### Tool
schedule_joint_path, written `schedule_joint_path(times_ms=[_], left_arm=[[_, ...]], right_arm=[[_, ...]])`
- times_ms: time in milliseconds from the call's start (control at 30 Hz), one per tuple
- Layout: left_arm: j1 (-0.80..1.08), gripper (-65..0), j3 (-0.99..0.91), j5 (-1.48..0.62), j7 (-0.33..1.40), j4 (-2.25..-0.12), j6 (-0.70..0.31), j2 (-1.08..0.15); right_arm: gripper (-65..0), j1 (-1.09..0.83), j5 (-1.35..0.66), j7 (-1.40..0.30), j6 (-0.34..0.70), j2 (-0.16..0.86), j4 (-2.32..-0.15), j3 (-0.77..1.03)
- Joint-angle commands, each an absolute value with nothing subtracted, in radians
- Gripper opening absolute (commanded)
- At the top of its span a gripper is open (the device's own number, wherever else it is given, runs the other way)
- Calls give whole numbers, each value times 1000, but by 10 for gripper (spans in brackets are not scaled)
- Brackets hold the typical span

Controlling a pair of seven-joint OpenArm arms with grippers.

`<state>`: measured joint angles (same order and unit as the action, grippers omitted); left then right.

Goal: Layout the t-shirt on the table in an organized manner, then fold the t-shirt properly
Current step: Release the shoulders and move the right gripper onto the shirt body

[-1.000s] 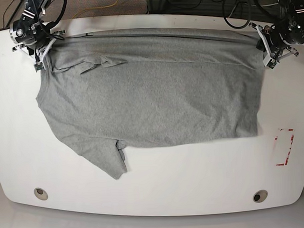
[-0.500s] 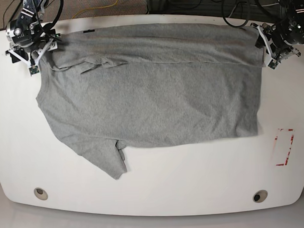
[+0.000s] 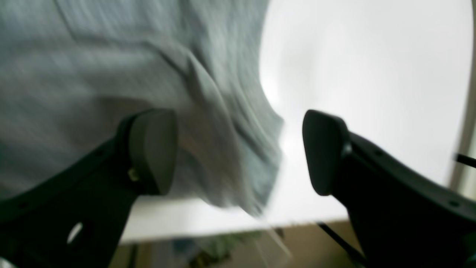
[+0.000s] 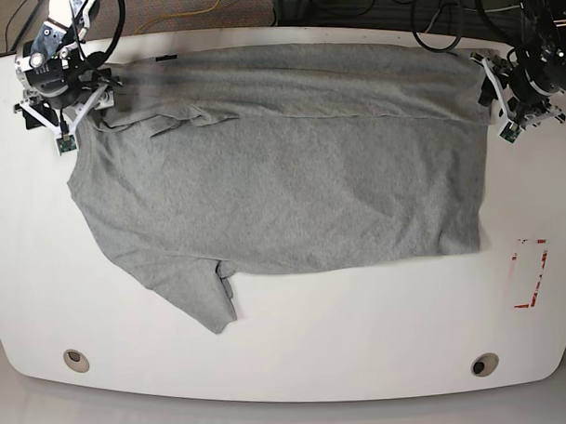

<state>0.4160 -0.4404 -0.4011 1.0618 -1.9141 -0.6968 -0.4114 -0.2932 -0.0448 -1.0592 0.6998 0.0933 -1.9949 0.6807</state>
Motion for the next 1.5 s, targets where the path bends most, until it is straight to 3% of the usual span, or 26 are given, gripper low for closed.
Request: schedule_joint_path(times_ms=[0, 300, 500, 900, 1467], left_arm=[[404, -414, -449, -406, 1055, -1934, -696, -432], [361, -414, -449, -400, 1055, -1933, -696, -433], [349, -414, -449, -400, 1055, -1931, -696, -433], [344, -414, -449, -400, 1055, -1929, -696, -430], [346, -414, -449, -400, 1055, -1928, -696, -430]], right_arm=[[-155, -269, -79, -1070, 698, 102, -2012, 682], [-155, -193, -171, -1167, 698, 73, -1982, 659], [-157, -185, -166, -1168, 698, 56, -1982, 591], [-233, -166, -163, -1168, 698, -13, -1948, 532], [-236, -165, -170, -1161, 698, -22, -1847, 529]])
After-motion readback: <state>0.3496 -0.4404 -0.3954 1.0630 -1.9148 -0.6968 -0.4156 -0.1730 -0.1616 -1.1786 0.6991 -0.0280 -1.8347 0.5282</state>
